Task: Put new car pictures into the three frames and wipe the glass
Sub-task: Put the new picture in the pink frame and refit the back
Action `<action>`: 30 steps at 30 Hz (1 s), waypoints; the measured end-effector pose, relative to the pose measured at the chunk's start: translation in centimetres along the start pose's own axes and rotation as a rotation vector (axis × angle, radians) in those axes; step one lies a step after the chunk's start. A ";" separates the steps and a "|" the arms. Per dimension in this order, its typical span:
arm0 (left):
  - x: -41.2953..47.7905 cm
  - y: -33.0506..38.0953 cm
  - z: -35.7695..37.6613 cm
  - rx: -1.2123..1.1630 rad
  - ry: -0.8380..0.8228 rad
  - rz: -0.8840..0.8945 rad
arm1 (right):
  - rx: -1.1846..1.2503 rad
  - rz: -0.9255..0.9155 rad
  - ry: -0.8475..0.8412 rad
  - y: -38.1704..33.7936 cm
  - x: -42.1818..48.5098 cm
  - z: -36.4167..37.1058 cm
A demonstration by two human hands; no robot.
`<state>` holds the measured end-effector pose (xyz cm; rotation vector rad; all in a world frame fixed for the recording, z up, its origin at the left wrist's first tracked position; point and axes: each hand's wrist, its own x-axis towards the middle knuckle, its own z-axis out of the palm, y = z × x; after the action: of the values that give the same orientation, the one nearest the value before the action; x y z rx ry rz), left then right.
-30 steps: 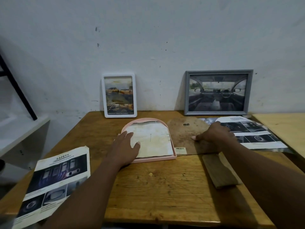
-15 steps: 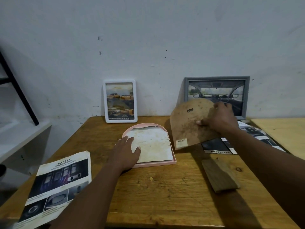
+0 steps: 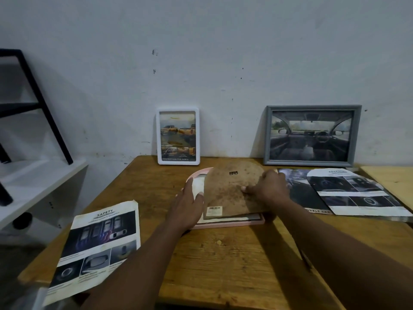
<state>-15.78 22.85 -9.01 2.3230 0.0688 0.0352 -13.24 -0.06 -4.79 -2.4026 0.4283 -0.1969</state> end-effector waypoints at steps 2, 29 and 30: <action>-0.3 -0.1 0.0 -0.017 0.000 0.033 | -0.009 0.002 -0.052 -0.3 -0.5 1.2; -0.7 0.3 0.5 0.001 0.128 0.147 | -0.268 -0.323 0.070 1.3 -2.7 1.6; -0.7 0.3 0.5 0.001 0.129 0.140 | -0.246 -0.315 0.063 1.3 -2.3 1.4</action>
<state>-16.47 22.24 -9.15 2.3209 -0.0287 0.2560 -15.38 0.64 -6.73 -2.7039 0.1027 -0.3796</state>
